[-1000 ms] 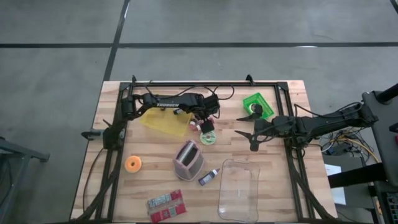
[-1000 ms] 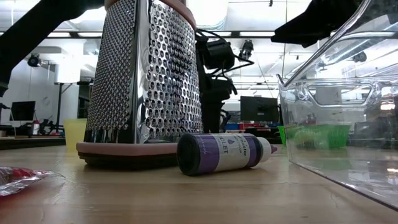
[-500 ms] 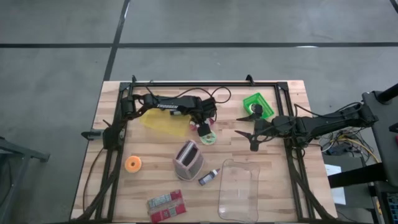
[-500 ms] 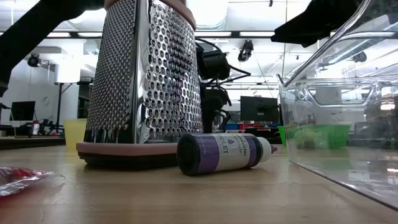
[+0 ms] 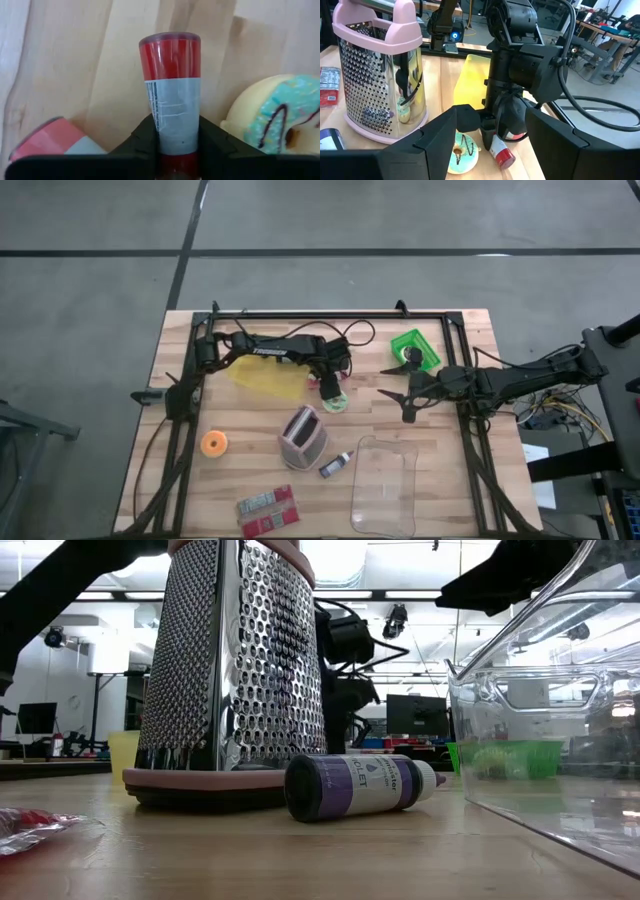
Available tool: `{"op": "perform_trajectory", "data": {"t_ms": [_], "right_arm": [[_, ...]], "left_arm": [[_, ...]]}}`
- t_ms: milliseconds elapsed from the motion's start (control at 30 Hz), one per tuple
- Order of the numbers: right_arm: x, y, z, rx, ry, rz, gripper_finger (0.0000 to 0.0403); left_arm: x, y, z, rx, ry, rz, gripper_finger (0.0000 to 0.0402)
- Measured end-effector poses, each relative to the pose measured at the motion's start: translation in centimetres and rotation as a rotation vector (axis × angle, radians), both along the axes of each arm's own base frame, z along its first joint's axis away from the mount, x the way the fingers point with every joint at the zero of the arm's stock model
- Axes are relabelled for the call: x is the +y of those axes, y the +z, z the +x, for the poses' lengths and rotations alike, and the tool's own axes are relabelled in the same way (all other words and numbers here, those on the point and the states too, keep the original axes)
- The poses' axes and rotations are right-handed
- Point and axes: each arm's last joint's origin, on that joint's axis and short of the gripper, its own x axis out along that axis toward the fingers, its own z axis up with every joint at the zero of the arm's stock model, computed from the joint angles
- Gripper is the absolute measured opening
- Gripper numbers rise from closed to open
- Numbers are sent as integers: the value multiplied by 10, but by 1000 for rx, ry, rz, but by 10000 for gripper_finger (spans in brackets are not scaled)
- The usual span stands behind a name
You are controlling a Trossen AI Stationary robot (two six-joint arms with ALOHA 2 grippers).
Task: Pick & Place Food Item
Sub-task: Put the red food coloring into the yellow bin
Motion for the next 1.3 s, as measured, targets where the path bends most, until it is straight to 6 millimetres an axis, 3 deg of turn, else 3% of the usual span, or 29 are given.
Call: {"op": "perform_trajectory", "data": {"t_ms": [400, 600, 867, 1133, 1300], "right_arm": [[0, 0, 0, -1, -1, 0, 231], [0, 0, 0, 0, -2, 0, 231], [-1, -4, 2, 22, -8, 11, 231], [0, -8, 23, -35, -2, -15, 231], [-6, -3, 42, -42, 25, 3, 231]], "left_arm": [[-2, 13, 6, -23, -21, 63, 91], [-8, 52, 7, -107, -45, 99, 91], [-24, 106, -11, -145, -71, 188, 91], [-50, 157, -38, -193, -129, 231, 91], [-66, 172, -52, -181, -176, 233, 91]]}}
